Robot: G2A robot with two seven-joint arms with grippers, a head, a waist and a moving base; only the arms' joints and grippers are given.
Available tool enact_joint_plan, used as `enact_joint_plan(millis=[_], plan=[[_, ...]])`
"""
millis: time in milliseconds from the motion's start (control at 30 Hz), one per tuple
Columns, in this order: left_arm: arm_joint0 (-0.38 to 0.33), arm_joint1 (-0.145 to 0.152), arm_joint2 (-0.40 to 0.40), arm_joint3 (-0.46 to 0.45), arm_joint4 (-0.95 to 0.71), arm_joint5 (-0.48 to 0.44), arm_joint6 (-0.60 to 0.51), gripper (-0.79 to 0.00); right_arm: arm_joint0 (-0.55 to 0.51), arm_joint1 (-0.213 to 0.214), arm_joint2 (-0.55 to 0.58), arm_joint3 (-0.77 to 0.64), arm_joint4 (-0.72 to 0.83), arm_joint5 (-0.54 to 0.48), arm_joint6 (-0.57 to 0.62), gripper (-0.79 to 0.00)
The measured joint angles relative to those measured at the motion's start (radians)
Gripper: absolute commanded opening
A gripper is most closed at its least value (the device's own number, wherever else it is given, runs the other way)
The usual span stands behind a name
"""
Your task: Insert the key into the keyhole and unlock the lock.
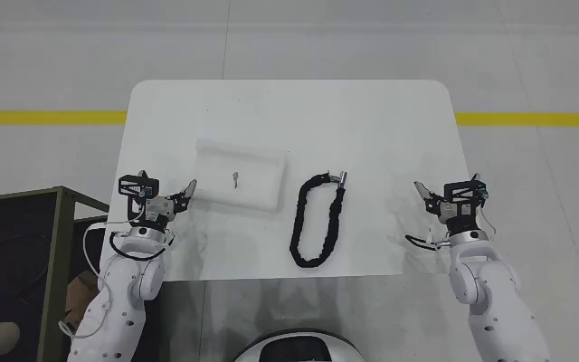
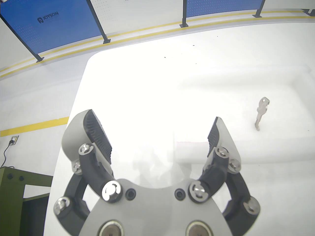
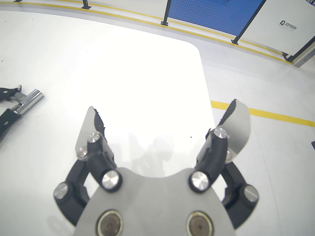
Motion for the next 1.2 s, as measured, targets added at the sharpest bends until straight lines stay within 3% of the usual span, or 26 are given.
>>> enact_joint_plan(millis=[267,400,500,600,700,833,967,1200], plan=[[-0.004,0.0,0.0,0.0,-0.007,-0.005,-0.006,0.0,0.0,0.0,0.0,0.0,0.0,0.0,0.0,0.0],[-0.058,0.0,-0.013,-0.024,-0.08,-0.057,-0.091,0.0,0.0,0.0,0.0,0.0,0.0,0.0,0.0,0.0],[-0.155,0.002,-0.019,-0.047,-0.18,-0.112,-0.25,0.0,0.0,0.0,0.0,0.0,0.0,0.0,0.0,0.0],[-0.305,0.005,0.007,-0.037,-0.304,-0.155,-0.496,0.0,0.0,0.0,0.0,0.0,0.0,0.0,0.0,0.0],[-0.523,0.004,0.089,0.03,-0.464,-0.155,-0.861,0.0,0.0,0.0,0.0,0.0,0.0,0.0,0.0,0.0],[-0.718,-0.006,0.213,0.107,-0.503,-0.101,-1.153,0.0,0.0,0.0,0.0,0.0,0.0,0.0,0.0,0.0],[-0.792,-0.018,0.3,0.168,-0.525,-0.059,-1.229,0.0,0.0,0.0,0.0,0.0,0.0,0.0,0.0,0.0],[-0.792,-0.018,0.302,0.169,-0.527,-0.059,-1.223,0.0,0.0,0.0,0.0,0.0,0.0,0.0,0.0,0.0]])
